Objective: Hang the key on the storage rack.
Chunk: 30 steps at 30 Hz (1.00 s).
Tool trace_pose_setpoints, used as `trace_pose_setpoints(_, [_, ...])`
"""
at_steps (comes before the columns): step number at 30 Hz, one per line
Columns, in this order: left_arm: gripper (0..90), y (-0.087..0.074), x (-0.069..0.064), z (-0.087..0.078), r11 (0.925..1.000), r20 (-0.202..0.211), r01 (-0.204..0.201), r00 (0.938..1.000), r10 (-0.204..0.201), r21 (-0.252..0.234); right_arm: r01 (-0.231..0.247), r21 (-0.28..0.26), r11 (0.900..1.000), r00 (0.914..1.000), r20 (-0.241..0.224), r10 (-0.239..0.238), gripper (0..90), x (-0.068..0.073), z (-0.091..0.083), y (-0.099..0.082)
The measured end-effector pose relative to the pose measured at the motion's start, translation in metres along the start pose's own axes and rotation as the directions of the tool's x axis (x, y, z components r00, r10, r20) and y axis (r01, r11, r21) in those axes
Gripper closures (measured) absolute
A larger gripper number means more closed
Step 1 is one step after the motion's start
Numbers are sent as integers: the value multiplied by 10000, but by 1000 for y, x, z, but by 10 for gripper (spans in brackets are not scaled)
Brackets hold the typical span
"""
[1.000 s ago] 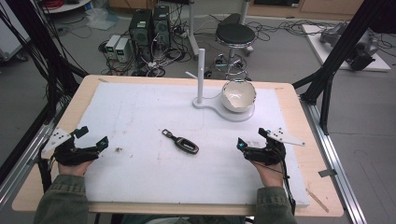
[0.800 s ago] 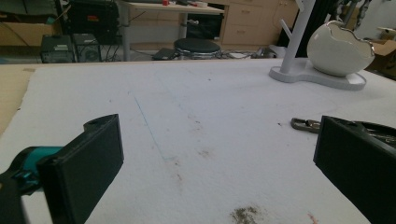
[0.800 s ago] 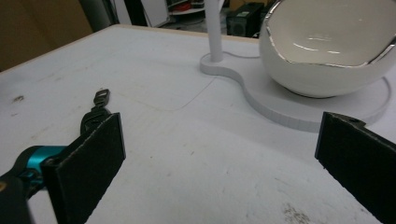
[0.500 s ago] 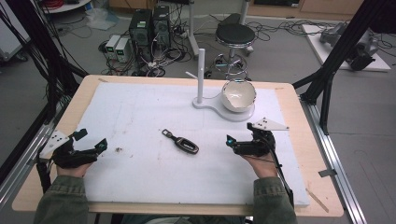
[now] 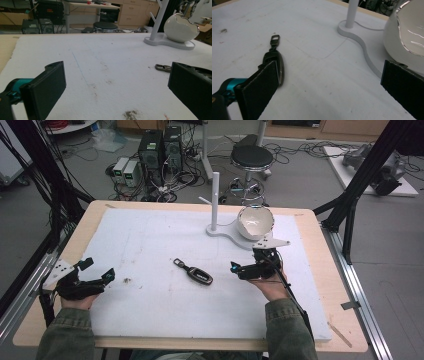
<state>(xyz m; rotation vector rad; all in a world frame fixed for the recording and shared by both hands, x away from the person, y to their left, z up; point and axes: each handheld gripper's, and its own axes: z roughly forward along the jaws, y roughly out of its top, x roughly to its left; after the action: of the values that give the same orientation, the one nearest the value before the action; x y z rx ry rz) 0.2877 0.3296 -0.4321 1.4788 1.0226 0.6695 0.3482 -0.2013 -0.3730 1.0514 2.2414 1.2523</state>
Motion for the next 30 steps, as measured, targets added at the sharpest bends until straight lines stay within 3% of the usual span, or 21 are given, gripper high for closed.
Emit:
trace_pose_setpoints(6, [20,0,0,0,10000,17,15,10000,-15,-54,434,474,9979,9983,-405,-415,7,9,13,17])
trace_pose_setpoints(11, [20,1,0,0,9999,-3,58,10000,-58,-87,975,961,9906,9932,-734,-906,7,19,31,37])
trace_pose_setpoints(16, [20,1,0,0,9999,17,67,10000,-66,-103,1251,1156,9854,9887,-971,-1141,8,28,47,48])
trace_pose_setpoints(19, [20,1,0,0,9999,30,43,10000,-42,-91,1167,1303,9846,9897,-975,-1044,7,28,55,49])
trace_pose_setpoints(25, [20,1,0,0,9999,22,75,10000,-75,-112,1398,1851,9727,9877,-948,-1239,7,36,71,62])
trace_pose_setpoints(27, [20,1,0,0,9999,35,74,10000,-74,-109,1652,2087,9639,9847,-898,-1493,7,41,79,67])
trace_pose_setpoints(30, [20,1,0,0,9999,34,78,10000,-77,-114,1724,2435,9544,9831,-1027,-1514,7,47,91,72])
